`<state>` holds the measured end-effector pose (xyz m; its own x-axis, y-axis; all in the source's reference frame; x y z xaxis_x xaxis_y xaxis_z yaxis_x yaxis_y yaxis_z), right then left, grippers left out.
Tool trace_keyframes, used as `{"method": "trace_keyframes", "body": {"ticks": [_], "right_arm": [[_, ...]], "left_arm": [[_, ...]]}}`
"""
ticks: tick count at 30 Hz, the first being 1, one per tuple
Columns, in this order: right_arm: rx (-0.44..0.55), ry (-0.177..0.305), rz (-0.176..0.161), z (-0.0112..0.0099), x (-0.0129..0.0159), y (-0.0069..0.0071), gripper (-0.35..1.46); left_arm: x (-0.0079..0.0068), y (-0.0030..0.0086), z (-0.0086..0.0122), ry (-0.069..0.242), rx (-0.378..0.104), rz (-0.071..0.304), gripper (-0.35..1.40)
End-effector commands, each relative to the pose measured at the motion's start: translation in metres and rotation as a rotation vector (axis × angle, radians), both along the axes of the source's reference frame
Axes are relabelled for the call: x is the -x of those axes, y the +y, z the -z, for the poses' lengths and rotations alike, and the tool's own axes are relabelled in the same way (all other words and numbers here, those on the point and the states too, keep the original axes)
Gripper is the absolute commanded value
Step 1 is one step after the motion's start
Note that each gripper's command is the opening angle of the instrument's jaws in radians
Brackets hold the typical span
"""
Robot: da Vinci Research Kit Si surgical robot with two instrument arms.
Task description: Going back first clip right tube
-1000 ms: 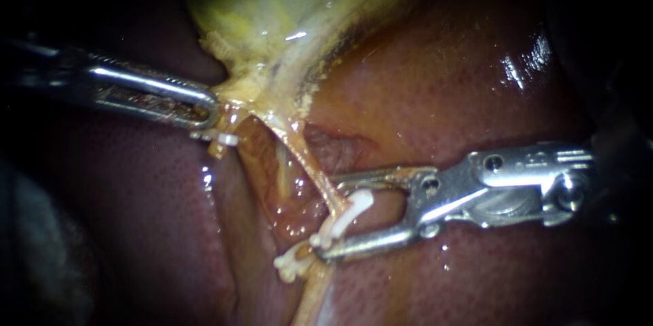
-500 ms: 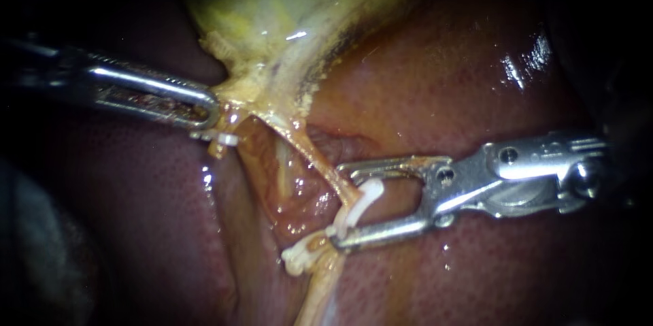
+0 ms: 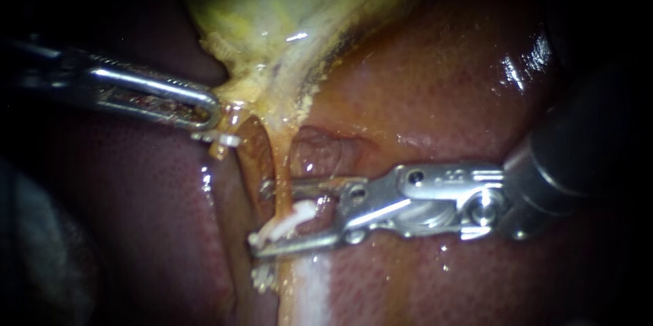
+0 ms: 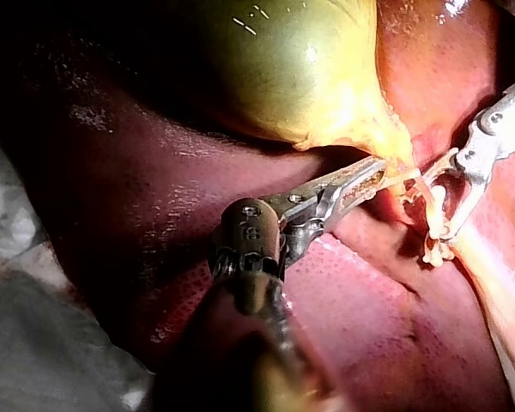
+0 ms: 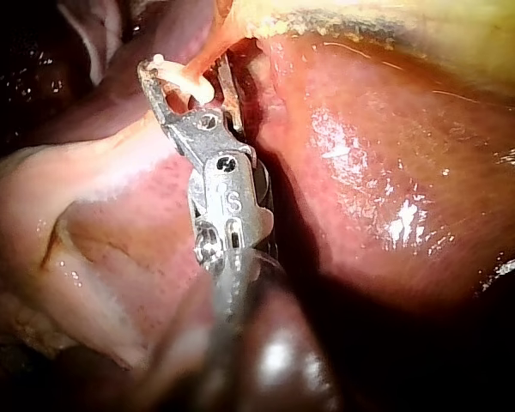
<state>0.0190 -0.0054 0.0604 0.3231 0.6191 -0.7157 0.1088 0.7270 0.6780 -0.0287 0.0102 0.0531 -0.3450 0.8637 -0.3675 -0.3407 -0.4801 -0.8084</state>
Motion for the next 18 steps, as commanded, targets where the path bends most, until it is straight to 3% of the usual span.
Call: {"method": "trace_keyframes", "body": {"ticks": [1, 11, 18], "right_arm": [[0.002, 0.001, 0.001, 0.0001, 0.0001, 0.0, 0.5], [-0.016, 0.044, 0.023, 0.0015, 0.0007, -0.0006, 0.5], [-0.023, 0.07, 0.076, 0.0028, 0.0007, -0.0017, 0.5]], "left_arm": [[0.0, 0.0, 0.0, 0.0, 0.0, 0.0, -0.35], [0.0, 0.0, 0.0, 0.0, 0.0, 0.0, -0.35], [0.0, 0.0, 0.0, 0.0, 0.0, 0.0, -0.35]]}}
